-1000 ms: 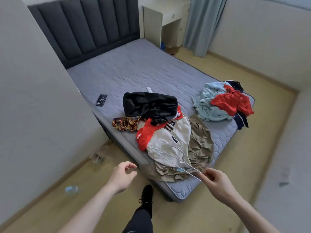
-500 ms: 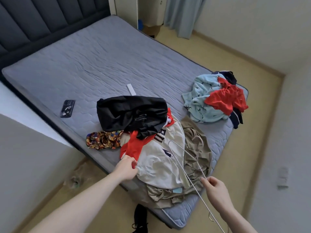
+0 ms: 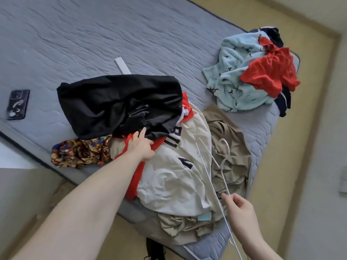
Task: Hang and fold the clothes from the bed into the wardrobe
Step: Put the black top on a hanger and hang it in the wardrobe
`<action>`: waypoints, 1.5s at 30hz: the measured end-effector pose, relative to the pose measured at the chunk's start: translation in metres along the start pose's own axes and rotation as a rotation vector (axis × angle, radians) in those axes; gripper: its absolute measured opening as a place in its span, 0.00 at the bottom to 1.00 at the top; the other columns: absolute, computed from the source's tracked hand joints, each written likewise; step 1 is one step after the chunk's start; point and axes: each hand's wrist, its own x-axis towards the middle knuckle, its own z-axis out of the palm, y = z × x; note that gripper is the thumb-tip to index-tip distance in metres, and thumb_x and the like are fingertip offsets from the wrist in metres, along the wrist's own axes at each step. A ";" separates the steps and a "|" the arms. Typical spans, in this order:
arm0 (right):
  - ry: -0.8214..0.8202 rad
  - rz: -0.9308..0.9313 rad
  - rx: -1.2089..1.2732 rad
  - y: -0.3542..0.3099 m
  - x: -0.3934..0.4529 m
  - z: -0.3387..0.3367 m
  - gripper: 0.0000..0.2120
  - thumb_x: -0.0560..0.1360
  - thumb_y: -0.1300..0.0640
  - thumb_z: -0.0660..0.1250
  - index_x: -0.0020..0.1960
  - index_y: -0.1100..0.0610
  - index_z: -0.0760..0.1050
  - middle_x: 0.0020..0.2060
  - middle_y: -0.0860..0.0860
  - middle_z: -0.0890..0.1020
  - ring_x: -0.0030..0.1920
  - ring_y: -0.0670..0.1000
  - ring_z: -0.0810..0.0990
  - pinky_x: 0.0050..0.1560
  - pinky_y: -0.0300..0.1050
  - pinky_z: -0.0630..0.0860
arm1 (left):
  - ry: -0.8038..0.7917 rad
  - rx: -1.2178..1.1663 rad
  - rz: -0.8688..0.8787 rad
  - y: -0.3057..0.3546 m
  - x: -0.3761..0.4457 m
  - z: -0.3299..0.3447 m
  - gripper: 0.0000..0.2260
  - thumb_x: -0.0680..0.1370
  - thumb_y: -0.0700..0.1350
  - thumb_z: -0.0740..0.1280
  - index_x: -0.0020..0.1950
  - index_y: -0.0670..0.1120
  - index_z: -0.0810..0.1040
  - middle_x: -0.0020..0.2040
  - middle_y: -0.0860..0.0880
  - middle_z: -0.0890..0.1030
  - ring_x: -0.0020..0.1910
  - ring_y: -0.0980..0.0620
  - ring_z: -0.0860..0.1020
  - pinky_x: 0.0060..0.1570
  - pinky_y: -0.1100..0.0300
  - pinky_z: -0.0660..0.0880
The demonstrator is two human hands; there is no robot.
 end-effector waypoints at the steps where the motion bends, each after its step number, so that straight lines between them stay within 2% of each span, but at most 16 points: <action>1: -0.002 0.002 -0.005 0.003 0.005 0.003 0.19 0.78 0.53 0.68 0.33 0.54 0.64 0.26 0.45 0.63 0.27 0.44 0.60 0.34 0.46 0.60 | -0.017 0.002 -0.003 0.001 0.007 0.004 0.26 0.75 0.46 0.65 0.74 0.56 0.72 0.84 0.51 0.48 0.81 0.44 0.50 0.77 0.47 0.57; 5: -0.025 0.004 -0.023 0.002 0.008 0.001 0.20 0.79 0.53 0.68 0.34 0.54 0.63 0.25 0.45 0.63 0.26 0.44 0.59 0.33 0.45 0.59 | 0.232 -0.284 -0.011 0.009 0.001 0.001 0.13 0.76 0.44 0.68 0.61 0.50 0.82 0.68 0.50 0.78 0.67 0.44 0.75 0.64 0.53 0.72; 8: -0.040 0.003 -0.021 -0.012 -0.008 -0.013 0.20 0.78 0.52 0.69 0.33 0.53 0.62 0.25 0.45 0.63 0.27 0.44 0.59 0.33 0.44 0.59 | 0.500 -0.664 -0.140 0.009 -0.029 -0.037 0.05 0.73 0.46 0.75 0.43 0.56 0.82 0.49 0.51 0.85 0.54 0.48 0.81 0.55 0.56 0.75; 11: -0.062 -0.037 -0.013 -0.031 -0.031 -0.029 0.21 0.77 0.53 0.70 0.32 0.52 0.62 0.26 0.45 0.63 0.27 0.45 0.60 0.34 0.45 0.59 | 0.273 -1.063 -0.176 0.009 -0.070 -0.085 0.16 0.73 0.44 0.77 0.57 0.49 0.77 0.54 0.47 0.82 0.54 0.48 0.80 0.60 0.52 0.76; 13: -0.097 -0.091 0.000 -0.049 -0.051 -0.041 0.21 0.78 0.53 0.70 0.33 0.53 0.62 0.26 0.45 0.63 0.28 0.45 0.60 0.33 0.45 0.59 | 0.074 -1.220 -0.114 0.014 -0.110 -0.116 0.14 0.77 0.39 0.73 0.61 0.42 0.77 0.55 0.43 0.83 0.58 0.44 0.81 0.62 0.50 0.76; 15: -0.151 -0.148 0.027 -0.064 -0.072 -0.051 0.20 0.78 0.53 0.70 0.34 0.53 0.62 0.28 0.46 0.63 0.30 0.45 0.60 0.34 0.46 0.58 | -0.007 -1.191 0.007 0.020 -0.164 -0.142 0.03 0.80 0.36 0.68 0.50 0.41 0.81 0.46 0.45 0.84 0.51 0.44 0.81 0.52 0.54 0.76; 18: -0.210 -0.213 0.078 -0.083 -0.099 -0.068 0.20 0.78 0.52 0.71 0.35 0.52 0.62 0.30 0.48 0.63 0.31 0.47 0.60 0.35 0.46 0.58 | -0.027 -1.255 0.151 0.031 -0.247 -0.175 0.11 0.82 0.35 0.65 0.45 0.45 0.84 0.38 0.52 0.85 0.41 0.55 0.82 0.41 0.64 0.76; 22: -0.299 -0.207 0.098 -0.108 -0.121 -0.095 0.19 0.77 0.42 0.70 0.36 0.53 0.71 0.27 0.47 0.74 0.26 0.45 0.64 0.27 0.36 0.63 | -0.089 -1.403 0.326 0.059 -0.358 -0.209 0.12 0.80 0.36 0.66 0.45 0.47 0.88 0.45 0.50 0.86 0.45 0.55 0.83 0.48 0.64 0.78; 25: -0.428 -0.127 0.081 -0.129 -0.125 -0.107 0.24 0.76 0.34 0.67 0.47 0.57 0.78 0.39 0.51 0.86 0.26 0.46 0.65 0.27 0.40 0.61 | -0.170 -1.330 0.432 0.096 -0.435 -0.203 0.08 0.77 0.40 0.67 0.45 0.47 0.85 0.44 0.50 0.84 0.44 0.55 0.81 0.48 0.64 0.76; 28: -0.659 0.001 0.063 -0.142 -0.128 -0.110 0.29 0.71 0.28 0.67 0.49 0.54 0.76 0.41 0.48 0.86 0.33 0.50 0.74 0.32 0.41 0.67 | -0.239 -1.193 0.461 0.139 -0.486 -0.156 0.06 0.77 0.38 0.64 0.47 0.41 0.81 0.45 0.46 0.81 0.46 0.52 0.78 0.52 0.59 0.74; 30: -0.797 0.013 -0.054 -0.140 -0.128 -0.109 0.26 0.71 0.32 0.72 0.48 0.56 0.76 0.39 0.51 0.84 0.36 0.51 0.77 0.35 0.42 0.69 | -0.248 -1.147 0.418 0.167 -0.510 -0.120 0.06 0.78 0.37 0.64 0.48 0.36 0.79 0.46 0.44 0.79 0.47 0.48 0.76 0.54 0.52 0.72; 32: -0.858 -0.151 -0.308 -0.129 -0.129 -0.112 0.19 0.71 0.48 0.78 0.42 0.56 0.70 0.35 0.52 0.75 0.31 0.49 0.71 0.30 0.41 0.64 | -0.205 -1.123 0.348 0.192 -0.531 -0.085 0.05 0.77 0.39 0.66 0.45 0.38 0.80 0.42 0.46 0.78 0.44 0.50 0.75 0.49 0.54 0.71; 34: -0.861 -0.323 -0.469 -0.116 -0.135 -0.118 0.17 0.71 0.66 0.69 0.38 0.52 0.62 0.31 0.51 0.65 0.26 0.47 0.62 0.24 0.38 0.57 | -0.216 -1.104 0.300 0.210 -0.548 -0.054 0.04 0.76 0.43 0.69 0.42 0.50 0.81 0.40 0.53 0.80 0.41 0.55 0.76 0.46 0.60 0.72; 38: -0.913 -0.468 -0.518 -0.098 -0.155 -0.143 0.17 0.67 0.73 0.53 0.33 0.51 0.58 0.27 0.49 0.60 0.27 0.49 0.58 0.26 0.38 0.52 | -0.215 -1.099 0.198 0.206 -0.563 -0.007 0.08 0.71 0.45 0.71 0.49 0.52 0.85 0.47 0.58 0.84 0.49 0.61 0.80 0.53 0.65 0.74; 43: -1.125 -0.497 -0.653 -0.083 -0.184 -0.182 0.16 0.73 0.73 0.52 0.34 0.55 0.66 0.28 0.52 0.70 0.29 0.48 0.71 0.26 0.38 0.64 | 0.075 -1.952 -0.410 0.164 -0.545 0.045 0.18 0.72 0.57 0.67 0.55 0.46 0.81 0.55 0.46 0.84 0.54 0.48 0.82 0.60 0.50 0.73; 45: -1.241 -0.435 -0.669 -0.075 -0.199 -0.198 0.11 0.72 0.70 0.54 0.38 0.57 0.67 0.32 0.54 0.70 0.33 0.50 0.72 0.28 0.39 0.64 | 0.147 -2.065 -0.613 0.161 -0.529 0.060 0.27 0.74 0.66 0.65 0.62 0.47 0.78 0.59 0.45 0.81 0.56 0.46 0.80 0.63 0.47 0.75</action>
